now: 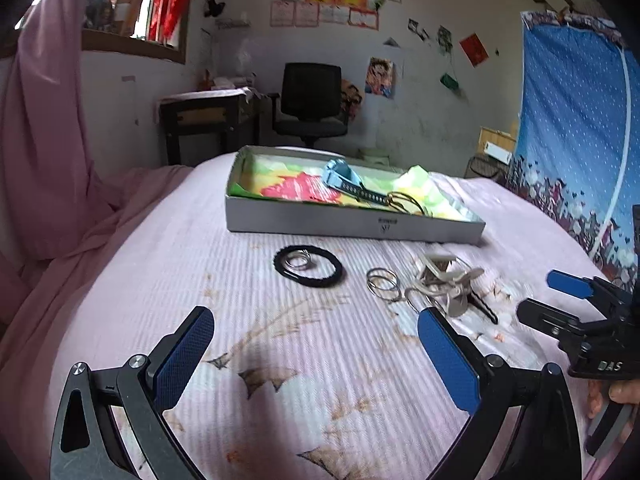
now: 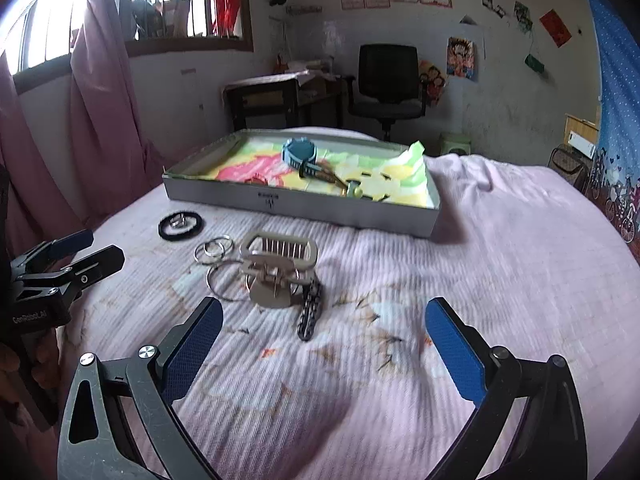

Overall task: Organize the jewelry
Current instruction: 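Move both tools toward the metal rings and white keychain clip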

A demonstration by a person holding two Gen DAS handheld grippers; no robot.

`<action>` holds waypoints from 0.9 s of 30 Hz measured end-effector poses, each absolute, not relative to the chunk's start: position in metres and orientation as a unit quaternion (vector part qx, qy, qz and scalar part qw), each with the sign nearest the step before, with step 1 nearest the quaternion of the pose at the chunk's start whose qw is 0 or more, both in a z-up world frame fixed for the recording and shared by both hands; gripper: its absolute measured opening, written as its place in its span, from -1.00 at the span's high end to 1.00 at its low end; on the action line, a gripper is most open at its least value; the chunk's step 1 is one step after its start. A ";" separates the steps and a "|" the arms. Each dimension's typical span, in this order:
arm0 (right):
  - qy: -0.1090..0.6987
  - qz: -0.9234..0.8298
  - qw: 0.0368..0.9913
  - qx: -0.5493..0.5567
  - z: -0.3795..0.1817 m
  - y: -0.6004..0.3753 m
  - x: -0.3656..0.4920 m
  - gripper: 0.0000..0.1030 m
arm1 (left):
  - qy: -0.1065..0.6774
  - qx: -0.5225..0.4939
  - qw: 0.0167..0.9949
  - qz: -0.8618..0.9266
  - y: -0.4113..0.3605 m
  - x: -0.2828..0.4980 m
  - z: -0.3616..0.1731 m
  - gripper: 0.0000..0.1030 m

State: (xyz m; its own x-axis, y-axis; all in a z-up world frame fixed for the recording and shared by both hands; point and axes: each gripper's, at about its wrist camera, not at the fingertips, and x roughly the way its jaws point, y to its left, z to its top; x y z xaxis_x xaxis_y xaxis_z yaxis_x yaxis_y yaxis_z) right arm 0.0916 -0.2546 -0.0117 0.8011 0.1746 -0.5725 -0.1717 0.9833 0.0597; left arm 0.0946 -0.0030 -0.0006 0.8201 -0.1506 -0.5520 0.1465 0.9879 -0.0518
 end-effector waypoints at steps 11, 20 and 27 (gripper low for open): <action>0.343 0.110 0.933 0.003 -0.029 -0.246 0.108 0.15 | 0.334 0.006 0.933 -0.131 -0.015 0.116 -0.012 -0.55; 0.361 0.125 0.924 -0.003 -0.036 -0.238 0.121 0.49 | 0.360 0.022 0.917 -0.169 -0.033 0.137 -0.014 -0.02; 0.374 0.127 0.919 0.000 -0.042 -0.238 0.133 0.62 | 0.394 0.014 0.900 -0.184 -0.045 0.163 -0.018 0.30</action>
